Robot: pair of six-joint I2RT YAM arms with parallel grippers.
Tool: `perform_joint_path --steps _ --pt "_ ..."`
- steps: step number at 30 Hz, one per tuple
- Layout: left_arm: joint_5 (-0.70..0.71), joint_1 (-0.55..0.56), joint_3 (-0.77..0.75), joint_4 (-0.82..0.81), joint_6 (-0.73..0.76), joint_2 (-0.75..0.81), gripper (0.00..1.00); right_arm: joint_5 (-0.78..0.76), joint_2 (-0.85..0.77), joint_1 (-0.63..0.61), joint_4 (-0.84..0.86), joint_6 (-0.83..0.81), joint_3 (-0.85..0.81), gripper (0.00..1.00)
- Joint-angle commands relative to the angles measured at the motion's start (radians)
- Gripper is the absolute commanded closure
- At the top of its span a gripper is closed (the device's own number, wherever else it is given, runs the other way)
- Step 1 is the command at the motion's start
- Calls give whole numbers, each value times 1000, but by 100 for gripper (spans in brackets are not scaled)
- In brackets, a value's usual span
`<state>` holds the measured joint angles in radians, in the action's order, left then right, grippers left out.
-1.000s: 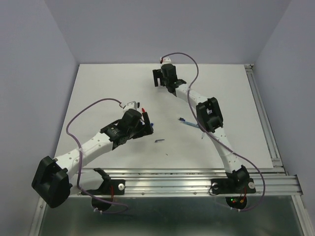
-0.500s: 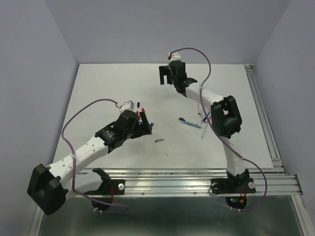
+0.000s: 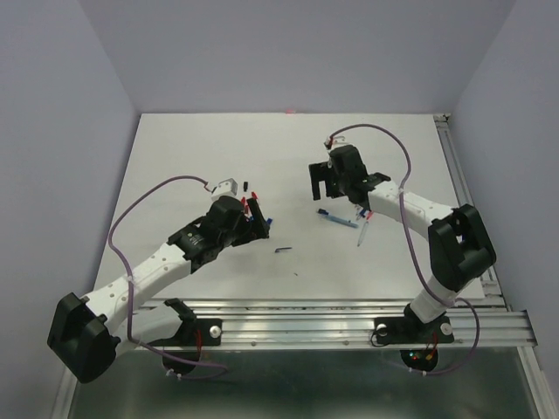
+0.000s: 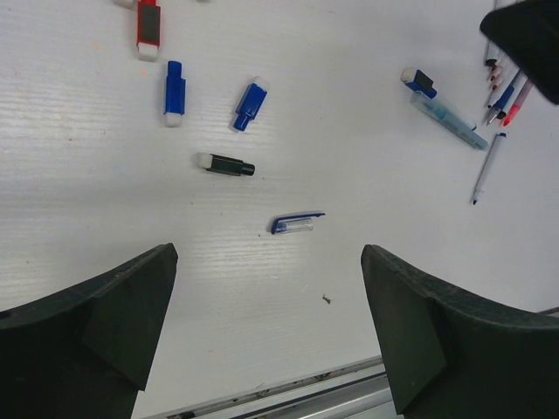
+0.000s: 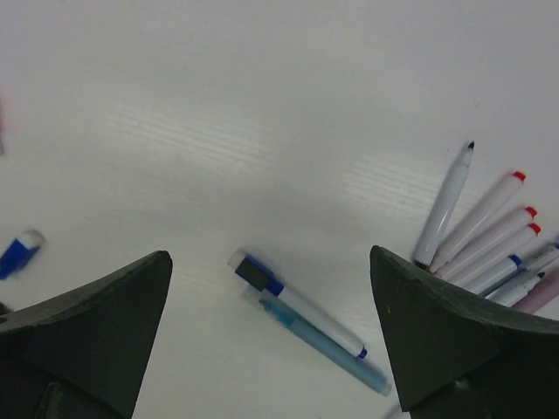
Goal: Open the pen caps
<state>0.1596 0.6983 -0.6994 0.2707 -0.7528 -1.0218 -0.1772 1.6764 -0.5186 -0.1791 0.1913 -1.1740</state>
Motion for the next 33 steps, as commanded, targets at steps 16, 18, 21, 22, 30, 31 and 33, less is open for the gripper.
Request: perform_joint_path --steps 16,18,21,22,30,31,33 --pt "-3 -3 14 -33 9 22 1 217 -176 -24 -140 -21 217 6" --pt "-5 -2 12 -33 9 20 1 219 -149 -26 -137 -27 211 6" --pt "-6 -3 14 -33 10 19 1 202 -118 -26 -131 -29 192 7" --pt "-9 -2 12 -33 12 19 1 194 -94 -27 -134 -29 186 7" --pt "-12 -3 11 -34 13 17 1 189 -4 -29 -80 -35 175 7" --pt "-14 -3 9 -34 15 19 1 194 0 -27 -76 -33 174 7" --pt "-14 -2 9 -34 15 16 1 202 2 -27 -72 -33 175 7"
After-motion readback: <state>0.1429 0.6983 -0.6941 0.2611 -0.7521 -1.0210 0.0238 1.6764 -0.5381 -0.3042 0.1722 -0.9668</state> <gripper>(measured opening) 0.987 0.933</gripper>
